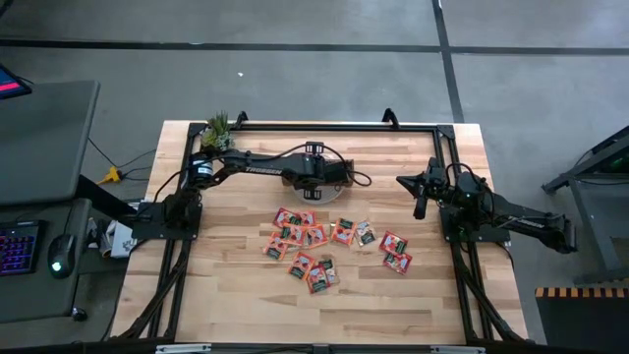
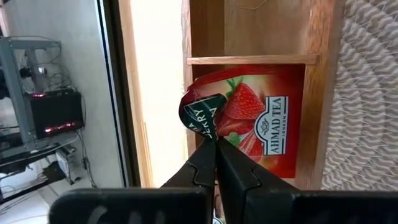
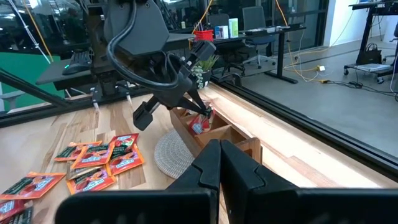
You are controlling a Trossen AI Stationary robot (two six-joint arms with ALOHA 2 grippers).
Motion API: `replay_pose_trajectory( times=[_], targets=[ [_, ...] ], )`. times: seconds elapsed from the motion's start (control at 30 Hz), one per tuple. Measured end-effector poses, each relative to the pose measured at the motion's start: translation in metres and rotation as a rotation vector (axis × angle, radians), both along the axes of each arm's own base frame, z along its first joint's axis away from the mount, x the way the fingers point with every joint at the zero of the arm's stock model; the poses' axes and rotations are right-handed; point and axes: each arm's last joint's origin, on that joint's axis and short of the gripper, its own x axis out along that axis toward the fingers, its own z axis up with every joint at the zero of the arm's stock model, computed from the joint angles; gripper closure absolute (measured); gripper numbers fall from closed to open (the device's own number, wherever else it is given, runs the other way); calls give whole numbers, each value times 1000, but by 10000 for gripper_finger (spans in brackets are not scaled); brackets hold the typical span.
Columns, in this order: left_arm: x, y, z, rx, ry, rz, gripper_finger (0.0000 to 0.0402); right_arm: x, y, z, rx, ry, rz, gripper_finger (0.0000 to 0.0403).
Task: Pick & Place Tea
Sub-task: Put the red tea bag in the middle section of the wooden organizer, then put the orange tea bag in the right section of the wooden organizer
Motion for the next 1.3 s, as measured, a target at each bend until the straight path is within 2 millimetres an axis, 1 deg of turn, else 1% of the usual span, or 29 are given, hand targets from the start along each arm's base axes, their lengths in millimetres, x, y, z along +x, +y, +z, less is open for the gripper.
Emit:
replay_pose_trajectory(
  times=[0.1,0.3,0.4,0.57,0.7,0.8,1.07,1.17,1.3],
  targets=[
    [0,0,0,0,0,0,369,0,0,0,0,0,0,402],
    [0,0,0,8,1,3,289,0,0,0,0,0,0,402],
    [-1,1,1,56,10,19,255,0,0,0,0,0,0,402],
    [-3,2,2,91,32,31,219,0,0,0,0,0,0,402],
    [-4,1,1,88,36,42,208,0,0,0,0,0,0,402],
    [-5,1,5,87,22,50,207,0,0,0,0,0,0,402],
    [-3,1,30,65,-26,84,207,0,0,0,0,0,0,402],
    [-3,-1,45,-20,-59,109,207,0,0,0,0,0,0,402],
    [-3,-6,65,-244,-143,156,207,0,0,0,0,0,1,402]
  ],
)
